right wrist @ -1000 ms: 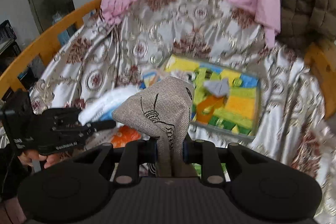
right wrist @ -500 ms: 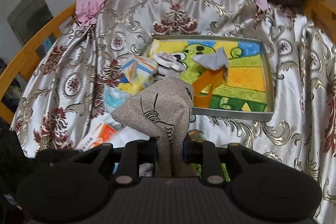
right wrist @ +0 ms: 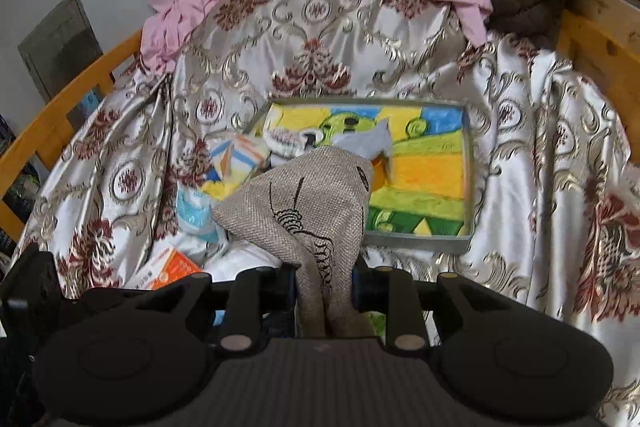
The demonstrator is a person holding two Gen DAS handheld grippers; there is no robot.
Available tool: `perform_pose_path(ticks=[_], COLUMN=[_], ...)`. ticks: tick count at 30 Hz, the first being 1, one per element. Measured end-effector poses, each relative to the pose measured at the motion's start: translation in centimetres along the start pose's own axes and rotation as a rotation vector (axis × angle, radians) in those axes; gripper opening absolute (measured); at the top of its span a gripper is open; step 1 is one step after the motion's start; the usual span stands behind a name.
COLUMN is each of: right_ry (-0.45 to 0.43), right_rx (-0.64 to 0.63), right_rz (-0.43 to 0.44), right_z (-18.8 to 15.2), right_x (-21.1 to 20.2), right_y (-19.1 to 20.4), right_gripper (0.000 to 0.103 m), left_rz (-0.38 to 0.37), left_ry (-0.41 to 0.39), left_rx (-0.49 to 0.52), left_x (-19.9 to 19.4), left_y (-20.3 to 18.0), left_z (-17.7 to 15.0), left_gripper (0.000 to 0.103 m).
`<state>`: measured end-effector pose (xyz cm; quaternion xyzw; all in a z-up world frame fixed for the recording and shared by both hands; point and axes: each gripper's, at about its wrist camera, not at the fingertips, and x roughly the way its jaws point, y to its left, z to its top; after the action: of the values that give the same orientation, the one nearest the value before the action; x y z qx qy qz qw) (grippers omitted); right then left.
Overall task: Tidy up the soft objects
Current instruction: 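Carry the white towel and burlap bag over the frog painting and lower them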
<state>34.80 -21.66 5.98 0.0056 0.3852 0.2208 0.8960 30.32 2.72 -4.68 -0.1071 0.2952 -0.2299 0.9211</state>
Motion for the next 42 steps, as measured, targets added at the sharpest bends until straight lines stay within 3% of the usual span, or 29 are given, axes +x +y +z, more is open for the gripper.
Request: perform_pose_path(ticks=[10, 19, 28, 42], right_ry=[-0.068, -0.154, -0.151, -0.032], right_rx=[-0.003, -0.001, 0.02, 0.093], right_rz=[-0.027, -0.084, -0.129, -0.157], right_z=[4.1, 10.1, 12.3, 10.0], right_x=[0.4, 4.3, 11.2, 17.5], right_y=[-0.9, -2.5, -4.6, -7.1], right_gripper=[0.027, 0.028, 0.028, 0.03], left_rz=[0.052, 0.088, 0.136, 0.161], left_ry=[-0.159, -0.165, -0.078, 0.064], left_rx=[-0.036, -0.047, -0.101, -0.116], left_x=[0.6, 7.2, 13.3, 16.7], left_y=[1.8, 3.1, 6.3, 7.4], left_z=[8.8, 14.7, 14.1, 12.4], left_gripper=[0.023, 0.023, 0.023, 0.024])
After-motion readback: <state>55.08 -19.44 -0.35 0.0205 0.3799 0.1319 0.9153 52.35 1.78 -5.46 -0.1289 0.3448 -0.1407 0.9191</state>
